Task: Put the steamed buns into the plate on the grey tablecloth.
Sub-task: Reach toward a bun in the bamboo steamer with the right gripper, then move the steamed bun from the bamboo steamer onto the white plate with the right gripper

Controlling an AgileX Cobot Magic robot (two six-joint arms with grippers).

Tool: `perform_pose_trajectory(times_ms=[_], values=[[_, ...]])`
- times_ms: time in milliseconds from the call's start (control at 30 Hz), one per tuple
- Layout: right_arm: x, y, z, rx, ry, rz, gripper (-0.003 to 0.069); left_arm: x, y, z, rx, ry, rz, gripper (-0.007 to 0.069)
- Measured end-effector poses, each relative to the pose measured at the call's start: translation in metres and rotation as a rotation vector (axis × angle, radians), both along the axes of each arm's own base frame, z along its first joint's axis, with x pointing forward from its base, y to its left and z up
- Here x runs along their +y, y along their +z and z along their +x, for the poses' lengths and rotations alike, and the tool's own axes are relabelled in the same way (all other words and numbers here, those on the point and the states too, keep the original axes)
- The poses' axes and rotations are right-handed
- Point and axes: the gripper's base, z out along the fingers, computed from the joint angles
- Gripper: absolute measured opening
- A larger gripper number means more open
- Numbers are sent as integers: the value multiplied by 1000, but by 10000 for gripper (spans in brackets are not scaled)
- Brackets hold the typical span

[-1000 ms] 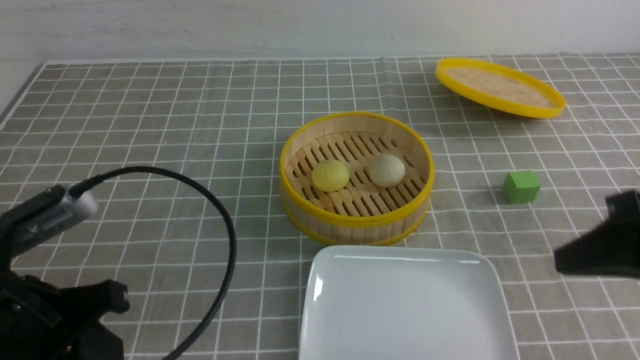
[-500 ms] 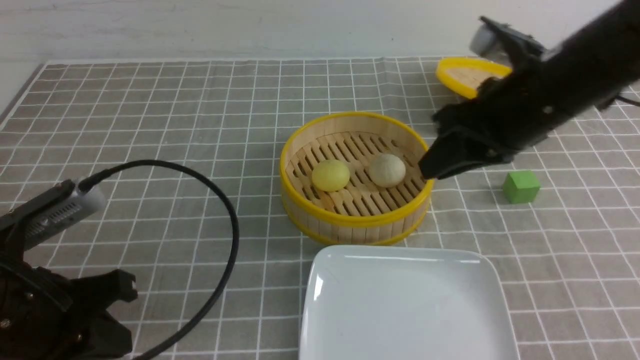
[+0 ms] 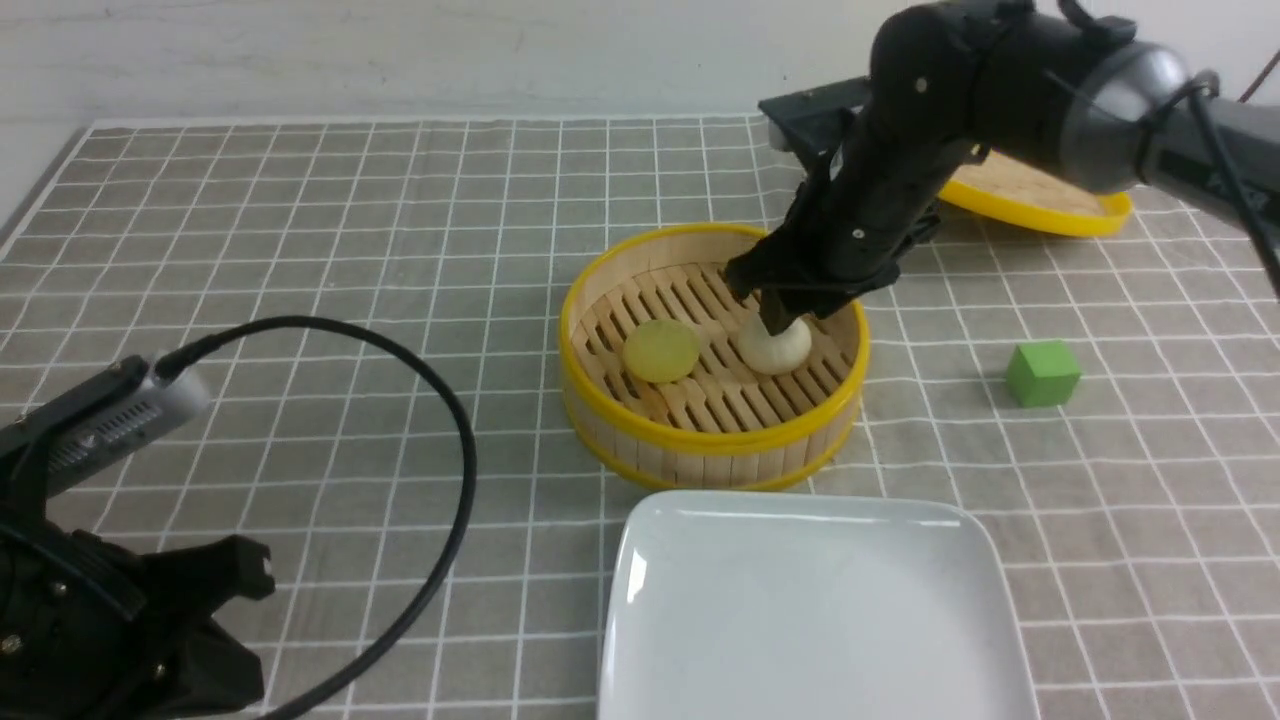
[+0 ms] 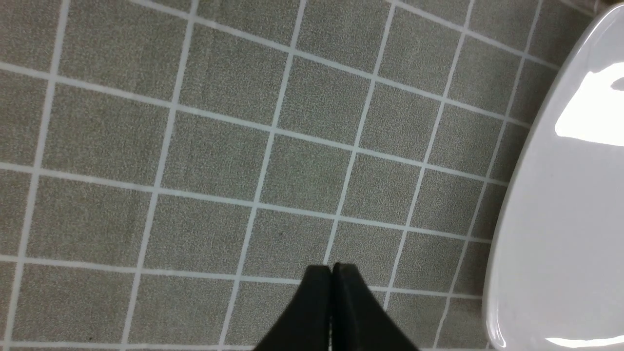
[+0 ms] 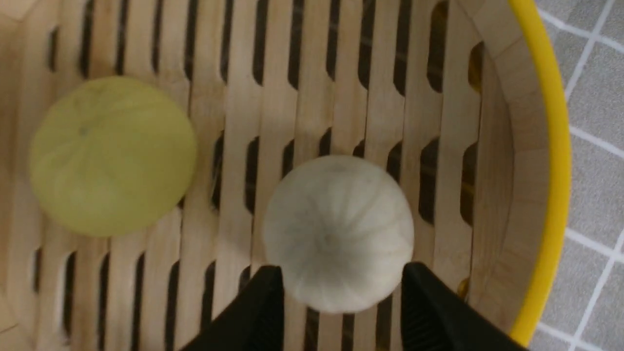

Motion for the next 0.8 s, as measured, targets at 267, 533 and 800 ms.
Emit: perform_pose_trajectory(times_ms=[267,533,800], values=[[3,-18,10,-33,-10,3,300,0,0,0,-1,0,0,39],[1,-9,4,-1,-5,-8,17,0,0,0,-1,0,0,50],[-18,88,-48,24,19,37,18,0,0,0,-2,1,0,58]])
